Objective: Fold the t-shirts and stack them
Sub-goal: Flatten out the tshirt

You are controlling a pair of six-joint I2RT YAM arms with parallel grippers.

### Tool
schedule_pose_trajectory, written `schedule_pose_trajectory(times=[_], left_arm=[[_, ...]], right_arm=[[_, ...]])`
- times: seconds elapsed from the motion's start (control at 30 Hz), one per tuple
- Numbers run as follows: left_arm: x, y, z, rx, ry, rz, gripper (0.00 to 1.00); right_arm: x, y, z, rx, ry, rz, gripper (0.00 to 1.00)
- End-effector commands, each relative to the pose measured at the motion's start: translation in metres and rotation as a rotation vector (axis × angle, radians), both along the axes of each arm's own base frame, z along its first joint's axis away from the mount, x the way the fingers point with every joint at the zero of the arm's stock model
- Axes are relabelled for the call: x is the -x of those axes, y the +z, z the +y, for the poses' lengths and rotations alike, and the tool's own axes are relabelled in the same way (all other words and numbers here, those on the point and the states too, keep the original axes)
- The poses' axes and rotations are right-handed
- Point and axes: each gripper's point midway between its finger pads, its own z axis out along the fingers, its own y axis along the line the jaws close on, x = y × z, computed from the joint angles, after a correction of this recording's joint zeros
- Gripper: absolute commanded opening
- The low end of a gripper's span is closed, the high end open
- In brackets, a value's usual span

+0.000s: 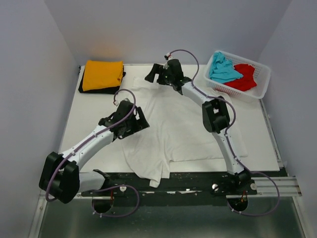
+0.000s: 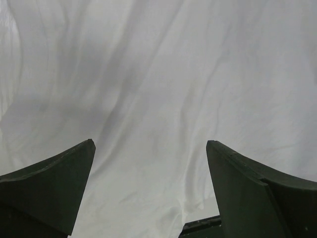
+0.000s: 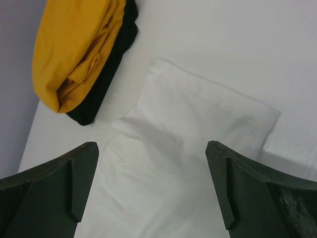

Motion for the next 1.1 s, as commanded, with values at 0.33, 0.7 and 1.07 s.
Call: schedule_pose_trajectory(times=[0.33, 0.7, 1.07], left_arm=[[-0.067, -0.014, -0.048, 0.110, -0.108, 0.029, 0.99], [-0.033, -0.066, -0.025, 0.020, -0.067, 0.196, 0.99], [-0.058, -0.070, 0.021, -0.140, 0.027, 0.237, 0.99]], right_arm=[[0.027, -0.043, 0.072, 0.010, 0.064, 0.009, 1.00], [-0.006, -0.097, 0.063, -0.094, -0.187, 0.076, 1.00], [-0.031, -0.068, 0.061, -0.246, -0.304, -0.008, 1.00]])
